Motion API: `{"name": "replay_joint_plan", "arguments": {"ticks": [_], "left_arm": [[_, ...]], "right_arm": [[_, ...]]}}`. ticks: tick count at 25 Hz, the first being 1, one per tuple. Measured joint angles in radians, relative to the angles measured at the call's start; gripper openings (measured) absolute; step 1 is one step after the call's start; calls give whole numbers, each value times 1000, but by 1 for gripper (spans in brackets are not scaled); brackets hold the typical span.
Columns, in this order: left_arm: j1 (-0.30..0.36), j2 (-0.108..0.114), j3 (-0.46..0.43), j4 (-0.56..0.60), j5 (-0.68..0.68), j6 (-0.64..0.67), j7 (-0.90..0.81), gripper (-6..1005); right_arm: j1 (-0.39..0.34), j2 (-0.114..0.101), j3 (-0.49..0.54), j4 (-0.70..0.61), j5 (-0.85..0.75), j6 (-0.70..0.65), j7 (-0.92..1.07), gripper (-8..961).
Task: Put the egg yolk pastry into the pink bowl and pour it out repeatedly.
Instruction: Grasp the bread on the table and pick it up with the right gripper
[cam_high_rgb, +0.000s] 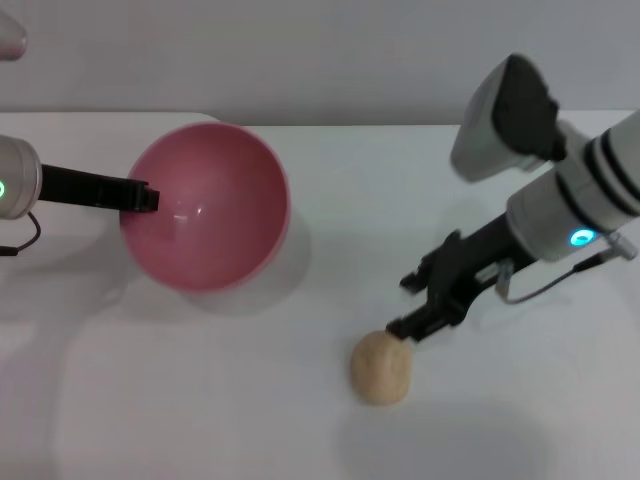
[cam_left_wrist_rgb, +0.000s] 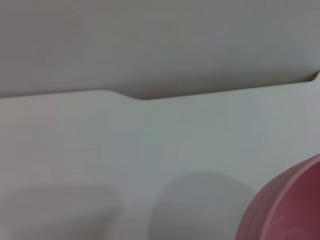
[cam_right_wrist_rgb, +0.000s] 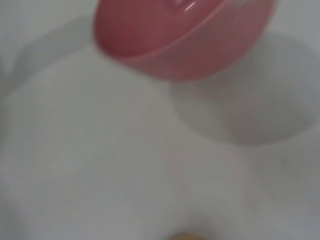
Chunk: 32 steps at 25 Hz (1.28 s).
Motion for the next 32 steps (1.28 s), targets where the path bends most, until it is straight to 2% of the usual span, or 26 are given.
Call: {"name": "replay_joint_plan", "arguments": {"ticks": [6,16,19,25,27,29,32], "left_arm": [[-27,-1,0,-5,-4,-9,3,-1],[-59,-1,2,-8,2,-9,7,-1],[-63,1,2,-8,3,-9,8,-1],[-65,2,2,-8,3,-9,9,-1],[-65,2,2,-8,3,-9,9,-2],[-65,2,2,-8,4,-9,9,-2],[-66,3,2,-8,7,-9,10,-2]], "right_arm": [[3,2,-96,60,87,32,-4,604],[28,6,-248,113,91,104,69,583],[32,4,-261,105,89,103,78,576],[33,-1,-228,88,87,97,78,563],[27,-1,-192,82,87,95,79,535],[13,-5,-114,74,87,84,78,507],[-1,-6,-71,59,87,66,74,482]]}}
